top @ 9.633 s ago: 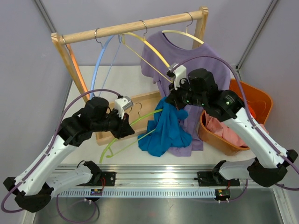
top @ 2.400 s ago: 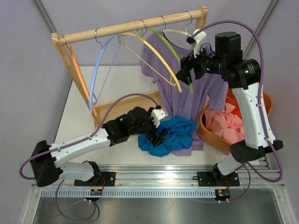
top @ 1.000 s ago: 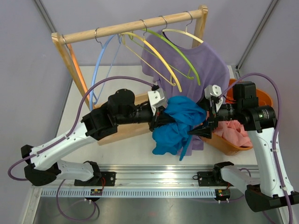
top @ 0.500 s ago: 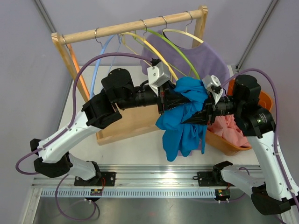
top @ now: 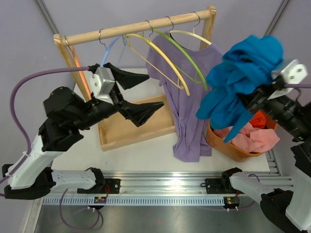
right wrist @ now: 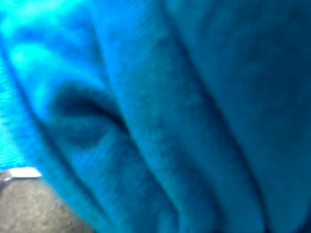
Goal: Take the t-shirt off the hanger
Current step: Place the tshirt into the basket
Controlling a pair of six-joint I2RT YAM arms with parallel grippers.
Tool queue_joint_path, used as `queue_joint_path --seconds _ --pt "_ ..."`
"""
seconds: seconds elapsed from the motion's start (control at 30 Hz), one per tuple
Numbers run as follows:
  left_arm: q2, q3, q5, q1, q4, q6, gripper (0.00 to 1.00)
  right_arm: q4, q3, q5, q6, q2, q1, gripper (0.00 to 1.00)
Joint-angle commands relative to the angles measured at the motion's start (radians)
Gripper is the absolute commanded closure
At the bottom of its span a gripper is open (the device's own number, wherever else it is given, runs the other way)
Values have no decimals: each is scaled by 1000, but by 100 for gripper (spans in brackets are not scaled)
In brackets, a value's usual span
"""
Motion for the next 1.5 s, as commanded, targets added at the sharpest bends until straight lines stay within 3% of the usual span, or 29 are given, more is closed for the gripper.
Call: queue_joint_path --seconds 0.0,0.2,0.33,0.47,0.5,0.6,0.73,0.87,0.93,1.07,1.37,1.47 --pt "-52 -37 -96 -1 -71 40 1 66 185 462 -14 83 -20 100" --pt "-92 -71 -189 1 -206 39 1 103 345 846 -83 227 -21 100" --pt "-125 -134 -196 1 -231 17 1 141 345 940 -137 301 -33 100" --pt "-161 -201 -186 1 -231 2 1 91 324 816 -35 379 -238 100" --pt "-169 -221 -186 -1 -232 2 1 69 321 697 2 393 -397 100" --pt "-204 -264 -188 -1 -223 -35 1 43 228 491 82 422 -596 100" --pt "-238 -302 -193 1 -202 -32 1 14 41 225 67 410 -671 100" --pt "-241 -312 -194 1 -201 -32 1 64 -310 49 -8 335 -673 100" --pt "-246 -321 -191 1 -201 -41 1 73 -457 15 -74 301 -673 100" --pt "-260 -354 -194 -1 -182 -69 1 23 -579 100 -91 347 -684 100" --pt "-254 -379 -180 -1 -155 -104 1 -17 -613 208 -88 571 -782 99" --pt "-237 -372 -168 -1 -157 -103 1 -25 -612 201 -111 588 -782 76"
